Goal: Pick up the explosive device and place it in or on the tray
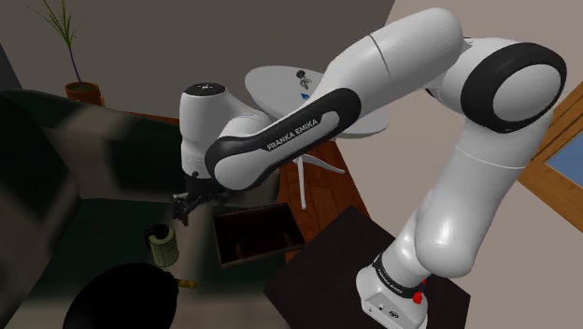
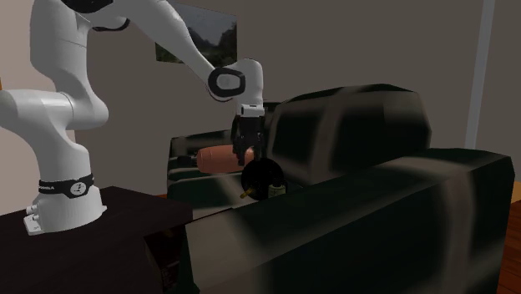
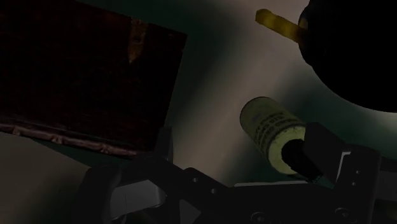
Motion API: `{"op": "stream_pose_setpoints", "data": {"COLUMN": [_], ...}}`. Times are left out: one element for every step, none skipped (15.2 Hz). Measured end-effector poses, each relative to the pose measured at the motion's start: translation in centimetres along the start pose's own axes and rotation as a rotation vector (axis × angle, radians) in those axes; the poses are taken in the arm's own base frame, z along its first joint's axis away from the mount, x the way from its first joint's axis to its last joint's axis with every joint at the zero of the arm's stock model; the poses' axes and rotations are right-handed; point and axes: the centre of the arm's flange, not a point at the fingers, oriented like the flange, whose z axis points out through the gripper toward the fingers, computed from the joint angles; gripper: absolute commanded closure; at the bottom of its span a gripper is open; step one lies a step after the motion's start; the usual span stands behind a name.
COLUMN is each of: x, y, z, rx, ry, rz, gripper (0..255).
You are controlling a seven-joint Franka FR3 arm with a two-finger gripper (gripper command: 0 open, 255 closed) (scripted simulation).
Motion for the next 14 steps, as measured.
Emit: {"op": "stream_pose_setpoints", "data": {"x": [0.2,0.8,1.2,1.8,2.0,2.7,3.0,3.2,3.6,3.7,3.8,3.8,3.9,3.9], "y": [-1.2,-2.2,-2.8,-3.8,-4.9,-6.0,-7.1,-8.0,-8.5,-8.7,-8.7,-8.8,-8.8,-8.9], "z": [0.6,1.3,1.9,2.6,3.3,4.1,4.8,5.4,6.0,6.5,7.0,7.5,8.1,8.5], "rx": [-0.001,-0.001,-0.003,-0.003,-0.004,-0.005,-0.005,-0.006,-0.007,-0.007,-0.008,-0.008,-0.008,-0.008], "ry": [0.003,0.007,0.010,0.014,0.017,0.020,0.024,0.027,0.028,0.029,0.030,0.030,0.031,0.031], "rz": [0.003,0.006,0.009,0.011,0.014,0.017,0.020,0.022,0.023,0.024,0.025,0.025,0.025,0.025], "gripper": [0,0,0,0,0,0,0,0,0,0,0,0,0,0]}}
